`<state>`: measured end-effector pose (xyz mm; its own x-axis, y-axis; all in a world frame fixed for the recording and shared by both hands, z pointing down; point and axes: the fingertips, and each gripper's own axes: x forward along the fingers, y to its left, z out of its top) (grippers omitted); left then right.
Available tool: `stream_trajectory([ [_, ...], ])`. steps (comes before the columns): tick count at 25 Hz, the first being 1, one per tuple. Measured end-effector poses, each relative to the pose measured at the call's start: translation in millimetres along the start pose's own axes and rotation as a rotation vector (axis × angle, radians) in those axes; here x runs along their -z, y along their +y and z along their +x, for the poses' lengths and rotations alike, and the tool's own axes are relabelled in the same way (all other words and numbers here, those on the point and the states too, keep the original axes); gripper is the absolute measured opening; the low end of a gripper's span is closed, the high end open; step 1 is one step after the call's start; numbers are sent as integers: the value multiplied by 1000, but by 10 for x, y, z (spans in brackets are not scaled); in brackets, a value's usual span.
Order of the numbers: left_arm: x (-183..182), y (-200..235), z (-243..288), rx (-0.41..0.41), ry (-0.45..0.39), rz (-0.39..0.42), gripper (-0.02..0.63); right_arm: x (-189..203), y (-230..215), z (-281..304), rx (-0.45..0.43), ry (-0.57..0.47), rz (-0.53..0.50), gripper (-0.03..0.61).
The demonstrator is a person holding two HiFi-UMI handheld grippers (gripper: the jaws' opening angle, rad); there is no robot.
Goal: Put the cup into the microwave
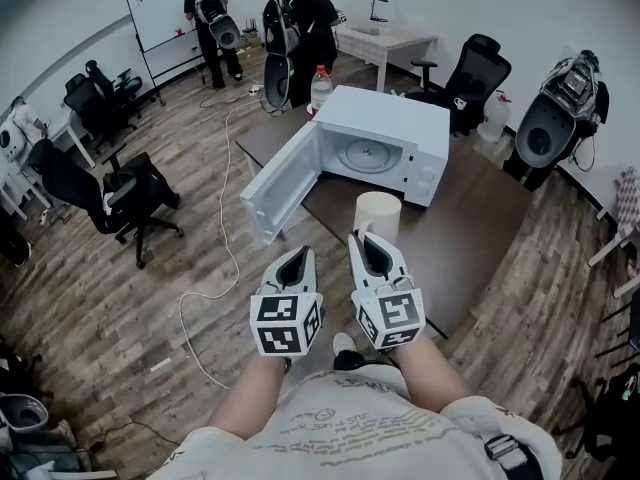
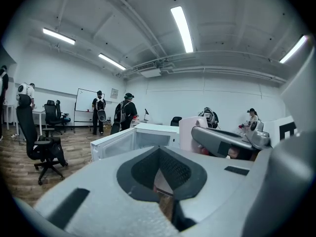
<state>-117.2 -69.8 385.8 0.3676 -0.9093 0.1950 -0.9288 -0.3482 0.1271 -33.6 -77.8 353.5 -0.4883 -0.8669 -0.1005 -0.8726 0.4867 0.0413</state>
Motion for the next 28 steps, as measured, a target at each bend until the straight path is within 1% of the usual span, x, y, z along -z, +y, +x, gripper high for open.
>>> stream_trajectory([
  [2,-58,50,256,5,4,4,9,41,-159,224,-4,4,3,37],
  [5,-145,141,607,15,4,-5,9,78,-346,532,-48,-22,22,35],
  [7,-172,183,845,31,10,-19,9,122,-472,715,-75,-42,35,35],
  [9,-193,203,1092,55,15,-24,9,197,-619,902,-83,-47,43,35],
  [12,-233,258,1434,74,14,-27,9,334,-822,1166,-96,-40,59,35],
  [16,-237,348,1861,72,36,-38,9,575,-1053,1461,-133,-8,61,35],
  [22,-203,549,2350,49,85,-52,9,950,-1327,1915,-137,45,63,35],
  [28,-3,769,2673,41,150,-54,9,1457,-1563,2340,-98,95,69,35],
])
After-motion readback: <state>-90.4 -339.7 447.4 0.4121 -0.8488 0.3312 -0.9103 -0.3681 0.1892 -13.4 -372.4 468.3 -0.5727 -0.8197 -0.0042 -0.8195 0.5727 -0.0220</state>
